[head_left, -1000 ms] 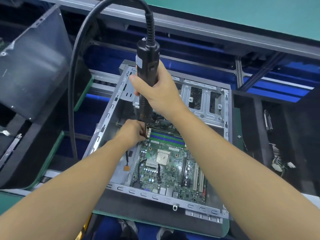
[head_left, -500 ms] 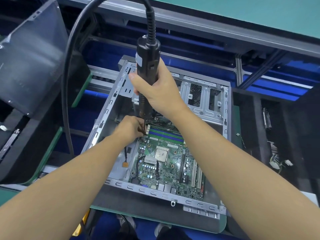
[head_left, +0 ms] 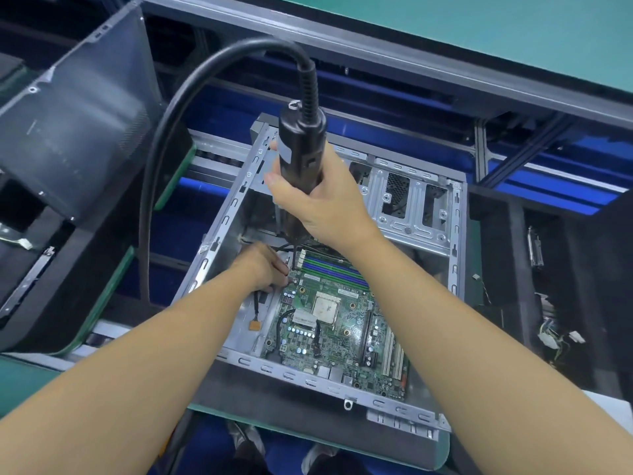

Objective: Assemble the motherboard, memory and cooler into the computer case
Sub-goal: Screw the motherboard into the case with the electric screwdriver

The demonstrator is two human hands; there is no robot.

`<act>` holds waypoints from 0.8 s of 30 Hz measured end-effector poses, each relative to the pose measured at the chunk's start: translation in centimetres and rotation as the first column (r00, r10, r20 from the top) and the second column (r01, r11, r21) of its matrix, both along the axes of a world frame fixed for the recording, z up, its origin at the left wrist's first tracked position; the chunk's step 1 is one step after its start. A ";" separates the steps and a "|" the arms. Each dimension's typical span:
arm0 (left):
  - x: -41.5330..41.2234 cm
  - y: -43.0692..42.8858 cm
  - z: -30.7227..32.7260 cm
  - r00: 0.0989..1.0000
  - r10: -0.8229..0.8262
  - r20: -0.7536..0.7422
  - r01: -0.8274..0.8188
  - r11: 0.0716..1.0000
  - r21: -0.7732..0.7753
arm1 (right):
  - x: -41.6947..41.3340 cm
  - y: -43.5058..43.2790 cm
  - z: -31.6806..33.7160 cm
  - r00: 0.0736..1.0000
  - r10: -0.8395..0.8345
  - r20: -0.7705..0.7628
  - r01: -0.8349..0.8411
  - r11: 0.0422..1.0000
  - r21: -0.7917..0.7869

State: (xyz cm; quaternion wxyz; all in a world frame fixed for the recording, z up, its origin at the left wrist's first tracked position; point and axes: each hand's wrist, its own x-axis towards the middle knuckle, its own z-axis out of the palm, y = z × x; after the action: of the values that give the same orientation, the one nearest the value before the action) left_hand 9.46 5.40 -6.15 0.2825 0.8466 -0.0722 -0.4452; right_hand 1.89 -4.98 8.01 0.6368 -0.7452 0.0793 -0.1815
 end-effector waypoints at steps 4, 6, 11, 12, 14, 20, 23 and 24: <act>0.0 0.1 0.2 0.998 0.038 -0.056 -0.039 0.999 -0.024 | -0.4 0.2 -0.2 0.999 -0.045 -0.022 0.044 0.999 -0.026; -0.1 0.0 0.2 0.996 0.063 -0.069 -0.065 0.997 -0.027 | -0.5 0.2 -0.2 0.998 -0.056 -0.038 0.055 0.998 -0.030; -0.1 -0.2 -0.5 0.986 0.128 -0.111 -0.129 0.992 0.003 | -0.6 0.0 -0.4 0.996 -0.070 -0.056 0.067 0.997 -0.046; -0.1 -0.2 -0.7 0.984 0.144 -0.104 -0.143 0.990 0.017 | -0.5 0.0 -0.4 0.995 -0.076 -0.061 0.073 0.996 -0.058; -0.1 -0.1 -1.0 0.981 0.166 -0.101 -0.164 0.986 0.032 | -0.3 0.1 -0.4 0.994 -0.086 -0.070 0.081 0.994 -0.075; 0.1 -0.1 -1.0 0.983 0.159 -0.094 -0.158 0.987 0.025 | -0.1 0.0 -0.7 0.993 -0.083 -0.084 0.078 0.995 -0.056; 0.2 -0.2 -1.3 0.987 0.123 -0.101 -0.123 0.992 0.000 | -0.1 0.0 -0.7 0.995 -0.076 -0.069 0.075 0.997 -0.022; 0.1 -0.2 -1.4 0.988 0.116 -0.103 -0.118 0.993 -0.010 | -0.1 0.0 -0.6 0.995 -0.074 -0.063 0.073 0.997 -0.017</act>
State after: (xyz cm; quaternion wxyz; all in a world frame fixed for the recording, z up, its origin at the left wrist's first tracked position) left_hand 9.61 5.19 -7.55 0.3185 0.8231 -0.0114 -0.4701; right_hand 1.77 -4.95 7.37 0.6212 -0.7519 0.1256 -0.1816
